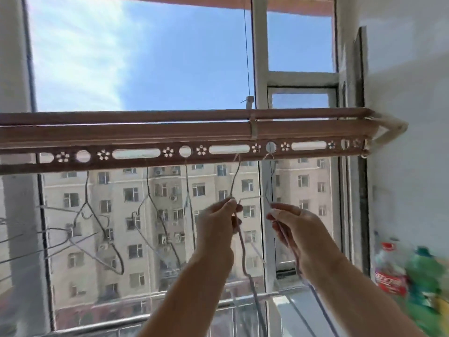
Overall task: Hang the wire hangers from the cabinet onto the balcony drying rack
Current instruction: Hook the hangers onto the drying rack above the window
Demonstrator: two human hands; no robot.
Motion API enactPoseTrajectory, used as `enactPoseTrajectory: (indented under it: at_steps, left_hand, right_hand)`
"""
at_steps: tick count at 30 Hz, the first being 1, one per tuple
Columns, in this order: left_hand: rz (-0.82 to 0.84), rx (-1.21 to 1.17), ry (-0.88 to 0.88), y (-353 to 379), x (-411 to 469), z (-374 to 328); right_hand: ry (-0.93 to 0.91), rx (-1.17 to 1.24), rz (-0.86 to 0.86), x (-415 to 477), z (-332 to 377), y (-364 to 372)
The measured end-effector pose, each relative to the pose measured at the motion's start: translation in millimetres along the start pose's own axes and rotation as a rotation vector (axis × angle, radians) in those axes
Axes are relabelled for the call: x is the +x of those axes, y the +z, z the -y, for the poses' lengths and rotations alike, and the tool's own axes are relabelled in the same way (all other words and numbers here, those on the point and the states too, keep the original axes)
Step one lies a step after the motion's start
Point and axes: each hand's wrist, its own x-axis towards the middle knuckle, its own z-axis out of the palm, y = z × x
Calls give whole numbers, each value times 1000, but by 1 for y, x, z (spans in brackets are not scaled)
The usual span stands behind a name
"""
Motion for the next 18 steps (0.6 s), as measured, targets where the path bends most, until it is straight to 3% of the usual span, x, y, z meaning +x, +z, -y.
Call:
enactPoseTrajectory:
  at_steps: [18]
  left_hand:
    - [0,-44,-100,25,68,5]
  right_hand:
    - [-66,-19,-135,81,7,-8]
